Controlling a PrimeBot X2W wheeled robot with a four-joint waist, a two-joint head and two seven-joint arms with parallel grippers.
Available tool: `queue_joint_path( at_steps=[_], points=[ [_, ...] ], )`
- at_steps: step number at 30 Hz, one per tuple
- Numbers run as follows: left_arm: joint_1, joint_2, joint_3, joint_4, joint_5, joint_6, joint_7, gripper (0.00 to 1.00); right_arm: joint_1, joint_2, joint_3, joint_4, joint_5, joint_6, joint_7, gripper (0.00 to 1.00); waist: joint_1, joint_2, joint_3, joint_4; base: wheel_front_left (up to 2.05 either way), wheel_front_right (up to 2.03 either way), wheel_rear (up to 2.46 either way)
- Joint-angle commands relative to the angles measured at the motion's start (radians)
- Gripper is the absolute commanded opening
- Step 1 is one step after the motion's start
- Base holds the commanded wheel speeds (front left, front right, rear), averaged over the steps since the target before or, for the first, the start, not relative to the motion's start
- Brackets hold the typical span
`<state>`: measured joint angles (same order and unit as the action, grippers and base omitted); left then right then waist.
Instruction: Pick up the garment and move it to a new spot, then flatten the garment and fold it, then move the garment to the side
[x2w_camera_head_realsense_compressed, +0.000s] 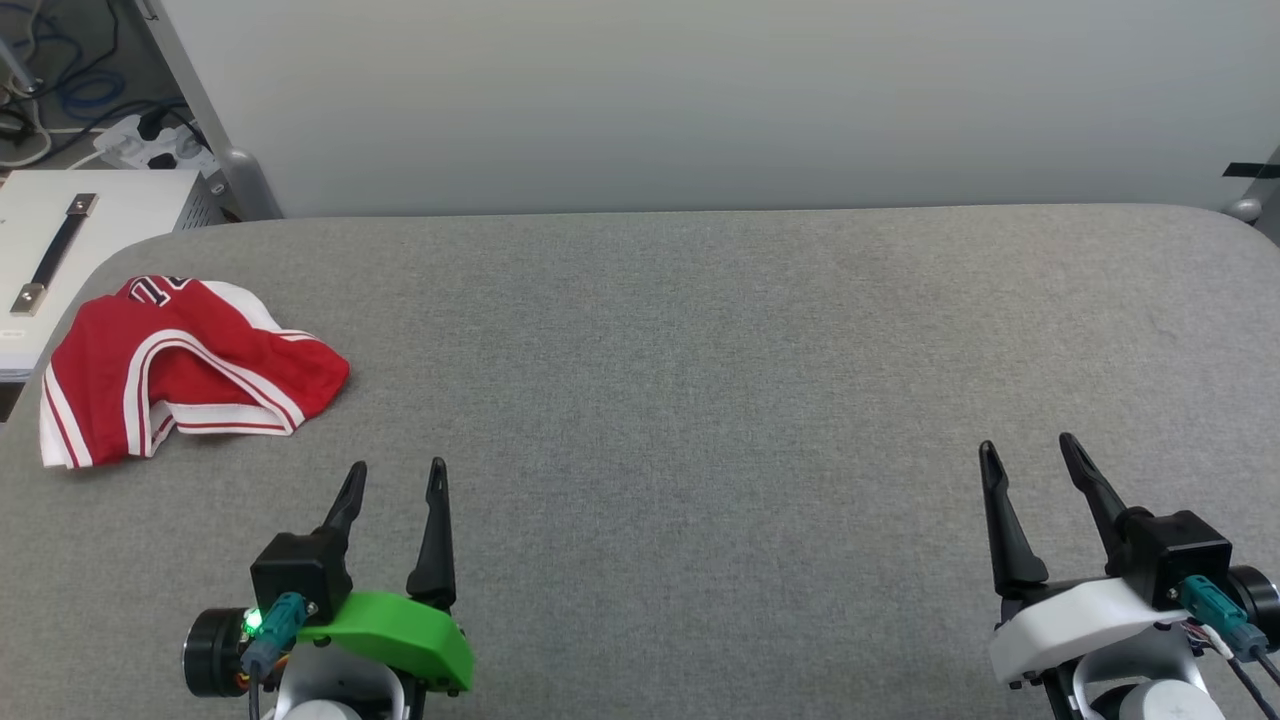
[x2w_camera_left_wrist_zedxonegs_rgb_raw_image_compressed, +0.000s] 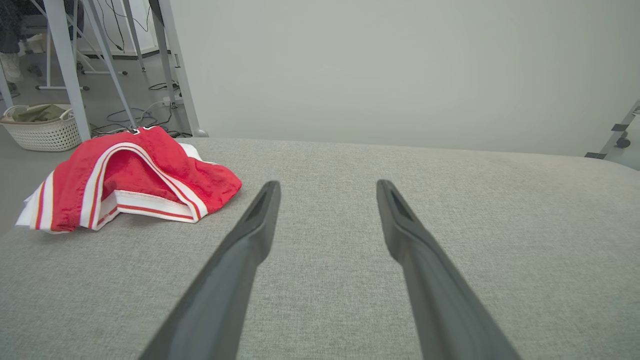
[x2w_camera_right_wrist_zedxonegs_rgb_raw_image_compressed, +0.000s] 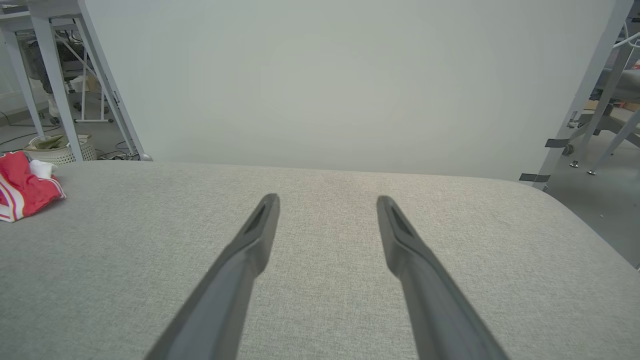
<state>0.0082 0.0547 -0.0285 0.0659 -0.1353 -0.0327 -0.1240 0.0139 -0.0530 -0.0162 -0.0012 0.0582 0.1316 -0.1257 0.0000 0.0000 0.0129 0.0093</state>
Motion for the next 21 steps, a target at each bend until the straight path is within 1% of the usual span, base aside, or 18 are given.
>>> queue_joint_path(
  at_steps=[1, 21],
  points=[
    [0.005, -0.002, -0.003, 0.007, -0.010, -0.009, -0.011, 1.00, 0.002, 0.001, 0.000, -0.003, 0.011, 0.000, -0.011, 1.00, 0.0000, 0.0000, 0.000, 0.000, 0.00, 0.00, 0.00],
    [0.005, -0.003, -0.017, 0.040, -0.052, -0.020, -0.053, 1.00, 0.005, 0.002, 0.002, 0.008, 0.032, -0.001, -0.052, 1.00, 0.0000, 0.0000, 0.003, 0.002, 0.00, 0.00, 0.00]
  ],
)
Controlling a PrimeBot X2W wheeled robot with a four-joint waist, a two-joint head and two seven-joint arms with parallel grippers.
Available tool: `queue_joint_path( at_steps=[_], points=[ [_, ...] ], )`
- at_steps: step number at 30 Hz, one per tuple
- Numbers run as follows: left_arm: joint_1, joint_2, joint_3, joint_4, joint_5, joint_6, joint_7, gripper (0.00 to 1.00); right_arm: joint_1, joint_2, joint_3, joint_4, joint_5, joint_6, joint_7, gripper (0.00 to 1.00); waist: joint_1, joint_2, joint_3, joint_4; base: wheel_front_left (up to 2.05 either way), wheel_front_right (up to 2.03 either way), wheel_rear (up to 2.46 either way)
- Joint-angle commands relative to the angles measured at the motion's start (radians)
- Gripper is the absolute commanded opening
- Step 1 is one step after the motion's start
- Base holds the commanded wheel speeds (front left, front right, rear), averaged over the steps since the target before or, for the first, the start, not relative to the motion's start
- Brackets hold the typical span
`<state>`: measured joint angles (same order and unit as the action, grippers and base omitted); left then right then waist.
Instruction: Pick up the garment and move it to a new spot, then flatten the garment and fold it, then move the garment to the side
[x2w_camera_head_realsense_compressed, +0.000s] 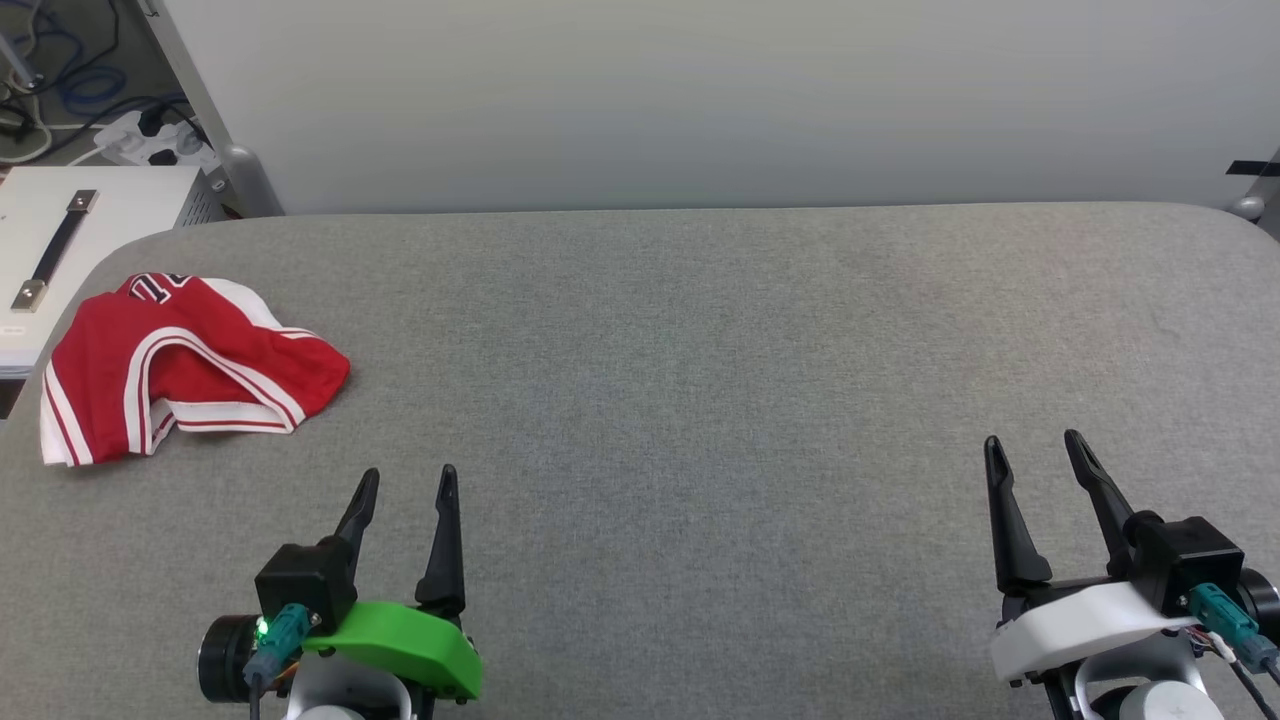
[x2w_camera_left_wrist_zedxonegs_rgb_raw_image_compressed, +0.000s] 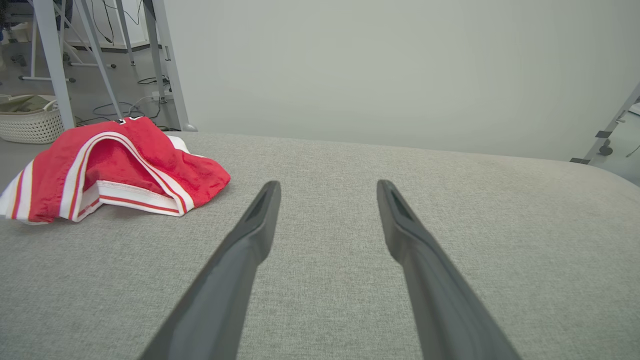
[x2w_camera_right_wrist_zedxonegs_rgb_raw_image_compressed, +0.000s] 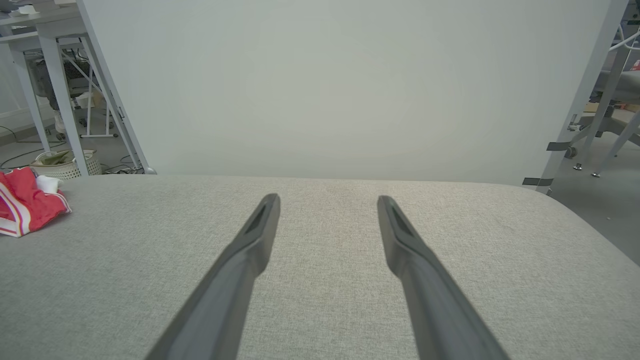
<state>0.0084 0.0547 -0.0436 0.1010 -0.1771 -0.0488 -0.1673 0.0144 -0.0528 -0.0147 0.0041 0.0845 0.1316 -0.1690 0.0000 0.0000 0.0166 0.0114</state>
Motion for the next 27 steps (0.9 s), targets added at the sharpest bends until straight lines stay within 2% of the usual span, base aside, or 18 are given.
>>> queue_joint_path(
  at_steps=[1, 15, 21, 27],
  points=[
    [0.005, -0.003, -0.002, 0.006, -0.011, -0.005, -0.011, 1.00, 0.004, 0.002, 0.001, 0.003, 0.006, -0.001, -0.011, 1.00, 0.0000, 0.0000, -0.001, 0.000, 0.00, 0.00, 0.00],
    [0.002, -0.004, -0.011, 0.022, -0.040, -0.013, -0.040, 1.00, 0.007, 0.002, 0.008, 0.014, 0.021, -0.001, -0.039, 1.00, 0.0000, 0.0000, 0.011, 0.009, 0.00, 0.00, 0.00],
    [-0.007, -0.004, -0.010, 0.029, -0.053, -0.012, -0.052, 1.00, 0.007, 0.002, 0.040, 0.019, 0.024, -0.001, -0.051, 1.00, 0.0000, 0.0000, 0.027, 0.056, 0.00, 0.00, 0.00],
    [-0.011, -0.004, -0.011, 0.035, -0.068, -0.010, -0.065, 1.00, 0.001, 0.002, 0.062, 0.024, 0.018, -0.001, -0.064, 1.00, 0.0000, 0.0000, 0.042, 0.134, 0.00, 0.00, 0.00]
  ],
)
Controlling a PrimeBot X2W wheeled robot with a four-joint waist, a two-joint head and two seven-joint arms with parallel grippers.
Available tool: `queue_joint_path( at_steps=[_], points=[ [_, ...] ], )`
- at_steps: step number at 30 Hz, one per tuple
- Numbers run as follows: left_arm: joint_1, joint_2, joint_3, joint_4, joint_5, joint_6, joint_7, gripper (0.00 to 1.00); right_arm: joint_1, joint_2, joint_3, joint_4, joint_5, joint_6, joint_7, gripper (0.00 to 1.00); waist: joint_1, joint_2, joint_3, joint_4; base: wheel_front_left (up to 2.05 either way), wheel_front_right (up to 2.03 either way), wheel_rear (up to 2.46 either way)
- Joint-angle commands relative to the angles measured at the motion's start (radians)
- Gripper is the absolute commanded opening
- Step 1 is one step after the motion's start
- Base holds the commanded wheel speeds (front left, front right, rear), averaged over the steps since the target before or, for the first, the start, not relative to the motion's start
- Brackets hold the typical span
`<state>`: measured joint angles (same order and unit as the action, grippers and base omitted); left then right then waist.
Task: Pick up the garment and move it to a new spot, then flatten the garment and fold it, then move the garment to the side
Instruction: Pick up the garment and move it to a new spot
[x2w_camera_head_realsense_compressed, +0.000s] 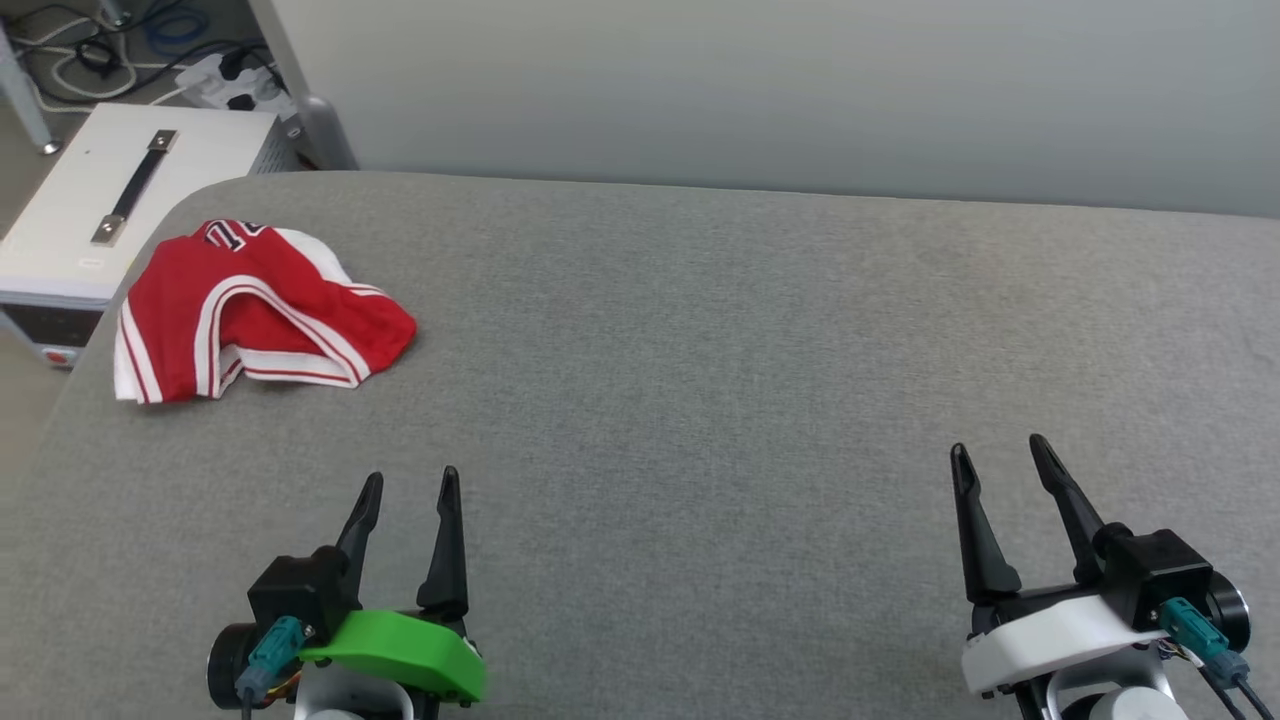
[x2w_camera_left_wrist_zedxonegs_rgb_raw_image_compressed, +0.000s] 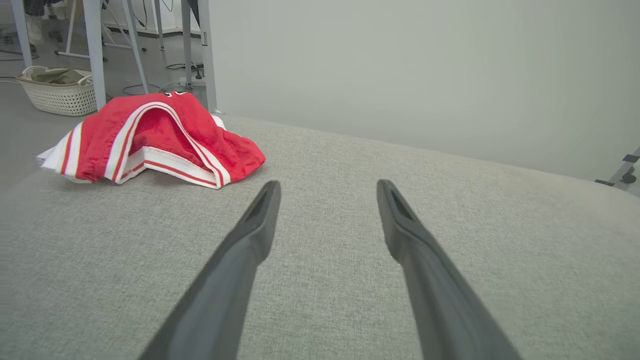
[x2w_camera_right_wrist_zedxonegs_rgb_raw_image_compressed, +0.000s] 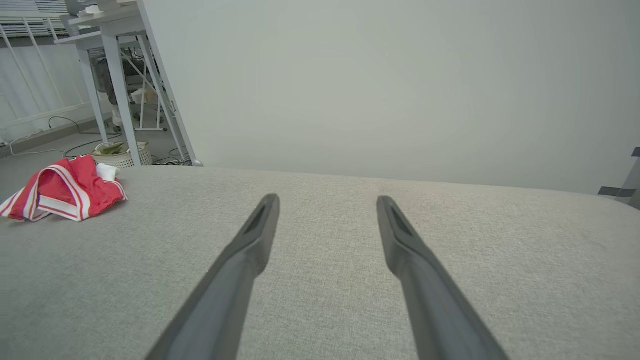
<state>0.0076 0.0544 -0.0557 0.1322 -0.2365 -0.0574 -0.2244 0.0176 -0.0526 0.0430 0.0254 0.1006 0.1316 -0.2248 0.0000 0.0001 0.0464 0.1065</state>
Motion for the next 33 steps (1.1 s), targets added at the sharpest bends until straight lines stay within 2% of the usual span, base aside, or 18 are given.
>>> queue_joint_path(
  at_steps=[1, 17, 26, 33],
  points=[
    [-0.011, -0.004, 0.001, 0.005, -0.011, -0.002, -0.010, 1.00, -0.004, 0.002, 0.008, 0.003, 0.002, -0.001, -0.010, 1.00, 0.0000, -0.0001, 0.015, 0.055, 0.00, 0.00, 0.00],
    [-0.010, -0.004, 0.002, 0.023, -0.035, -0.004, -0.037, 1.00, -0.009, 0.002, 0.052, 0.019, 0.009, -0.001, -0.037, 1.00, 0.0000, -0.0001, 0.019, 0.250, 0.00, 0.00, 0.00],
    [-0.009, -0.004, -0.005, 0.027, -0.038, -0.013, -0.037, 1.00, -0.007, 0.002, 0.065, 0.029, 0.001, -0.001, -0.037, 1.00, 0.0000, -0.0001, 0.016, 0.312, 0.00, 0.00, 0.00],
    [-0.004, -0.004, -0.011, 0.026, -0.039, -0.013, -0.037, 1.00, -0.007, 0.002, 0.068, 0.028, -0.004, -0.001, -0.037, 1.00, 0.0000, -0.0001, 0.018, 0.327, 0.00, 0.00, 0.00]
  ],
)
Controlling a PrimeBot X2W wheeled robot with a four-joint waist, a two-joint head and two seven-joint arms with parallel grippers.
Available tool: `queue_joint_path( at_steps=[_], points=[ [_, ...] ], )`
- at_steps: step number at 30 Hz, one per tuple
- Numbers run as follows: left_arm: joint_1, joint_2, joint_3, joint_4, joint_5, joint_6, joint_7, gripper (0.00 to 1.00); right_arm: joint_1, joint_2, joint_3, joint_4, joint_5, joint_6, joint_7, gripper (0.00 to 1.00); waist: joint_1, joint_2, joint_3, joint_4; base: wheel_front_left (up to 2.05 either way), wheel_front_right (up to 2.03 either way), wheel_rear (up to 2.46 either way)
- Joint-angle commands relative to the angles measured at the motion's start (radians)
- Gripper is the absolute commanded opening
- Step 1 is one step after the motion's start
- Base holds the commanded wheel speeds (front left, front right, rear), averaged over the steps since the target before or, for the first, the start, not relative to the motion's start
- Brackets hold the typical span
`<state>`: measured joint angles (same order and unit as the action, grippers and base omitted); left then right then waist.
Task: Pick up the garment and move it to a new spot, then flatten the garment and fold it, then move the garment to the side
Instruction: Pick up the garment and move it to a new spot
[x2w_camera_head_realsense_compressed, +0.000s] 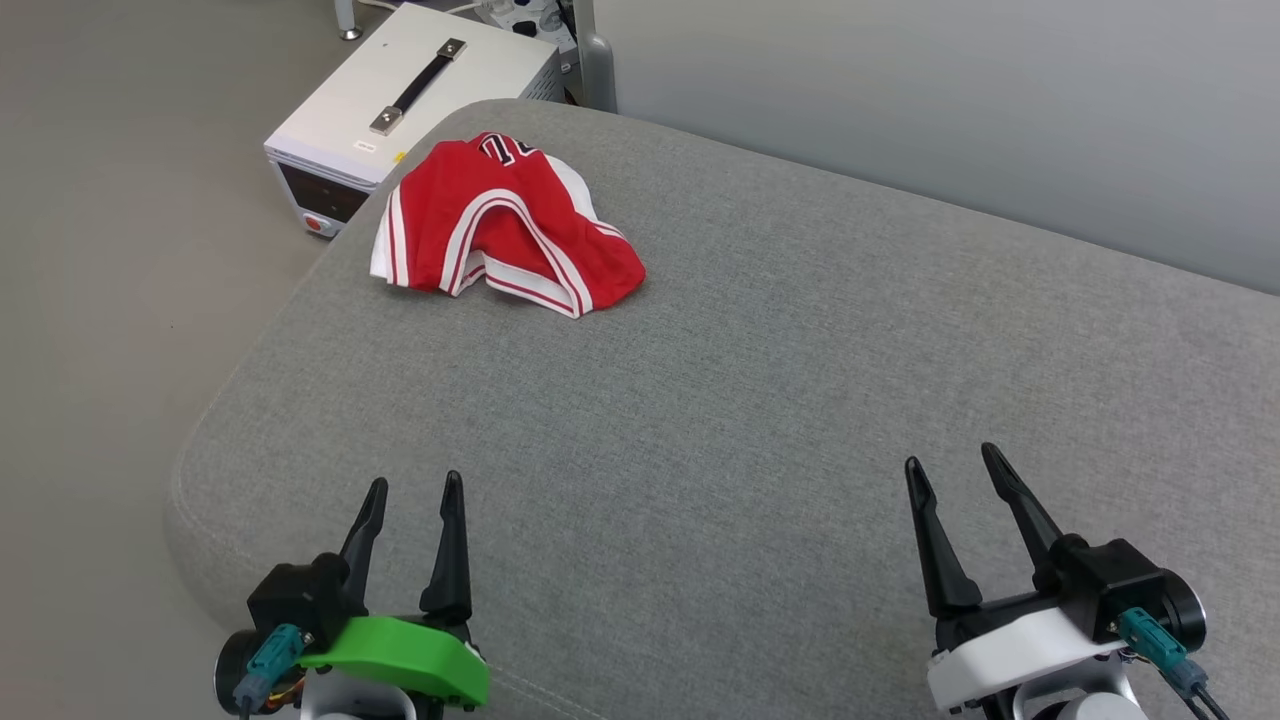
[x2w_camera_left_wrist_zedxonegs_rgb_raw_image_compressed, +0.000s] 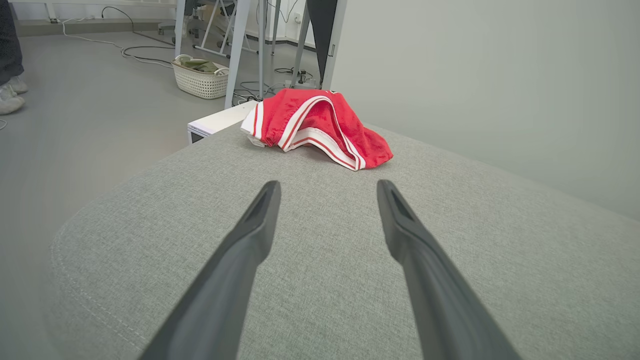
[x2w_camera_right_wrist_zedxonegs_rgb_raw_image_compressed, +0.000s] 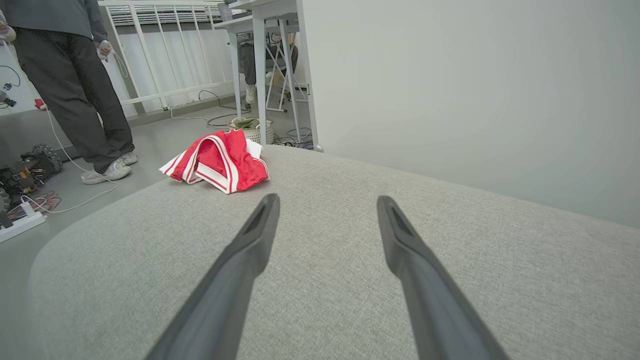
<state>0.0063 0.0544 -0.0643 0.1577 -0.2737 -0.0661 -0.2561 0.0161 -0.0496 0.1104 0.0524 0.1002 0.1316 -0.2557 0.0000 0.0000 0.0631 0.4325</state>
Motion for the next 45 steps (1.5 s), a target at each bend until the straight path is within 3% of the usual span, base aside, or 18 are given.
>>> queue_joint_path(
  at_steps=[1, 8, 14, 23, 24, 29, 37, 45],
  points=[
    [-0.002, -0.004, 0.001, -0.003, -0.002, -0.004, -0.006, 1.00, -0.006, -0.001, 0.003, 0.000, -0.006, -0.001, -0.006, 1.00, 0.0000, 0.0000, 0.005, 0.000, 0.00, 0.00, 0.00],
    [-0.073, -0.004, 0.020, 0.049, 0.000, -0.019, -0.006, 1.00, -0.041, -0.002, 0.009, -0.024, -0.045, -0.001, -0.006, 1.00, 0.0000, 0.0000, 0.099, -0.046, 0.00, 0.00, 0.00],
    [-0.287, 0.040, 0.034, 0.203, -0.004, -0.042, 0.022, 1.00, -0.092, -0.030, 0.009, -0.070, -0.068, -0.001, -0.006, 1.00, 0.0000, 0.0000, 0.228, -0.101, 0.00, 0.00, 0.00],
    [-0.697, 0.245, -0.039, 0.372, -0.087, -0.064, 0.405, 1.00, -0.176, -0.066, 0.020, -0.133, -0.079, -0.001, -0.006, 1.00, 0.0000, 0.0000, 0.398, -0.199, 0.00, 0.00, 0.00],
    [-0.763, 0.298, -0.077, 0.392, -0.125, -0.064, 0.490, 1.00, -0.191, -0.067, 0.027, -0.141, -0.079, -0.001, -0.006, 1.00, 0.0000, 0.0000, 0.426, -0.221, 0.00, 0.00, 0.00],
    [-0.890, 0.387, -0.141, 0.436, -0.249, -0.064, 0.682, 1.00, -0.212, -0.068, 0.031, -0.139, -0.081, -0.001, -0.006, 1.00, 0.0000, 0.0000, 0.485, -0.256, 0.00, 0.00, 0.00],
    [-0.980, 0.463, -0.159, 0.518, -0.301, -0.064, 0.851, 1.00, -0.241, -0.063, 0.043, -0.145, -0.085, -0.001, -0.006, 1.00, 0.0000, 0.0000, 0.545, -0.299, 0.00, 0.00, 0.00],
    [-0.975, 0.465, -0.174, 0.606, -0.331, -0.058, 0.980, 1.00, -0.246, -0.061, 0.041, -0.144, -0.087, -0.001, -0.006, 1.00, 0.0000, 0.0000, 0.560, -0.307, 0.00, 0.00, 0.00]
  ],
)
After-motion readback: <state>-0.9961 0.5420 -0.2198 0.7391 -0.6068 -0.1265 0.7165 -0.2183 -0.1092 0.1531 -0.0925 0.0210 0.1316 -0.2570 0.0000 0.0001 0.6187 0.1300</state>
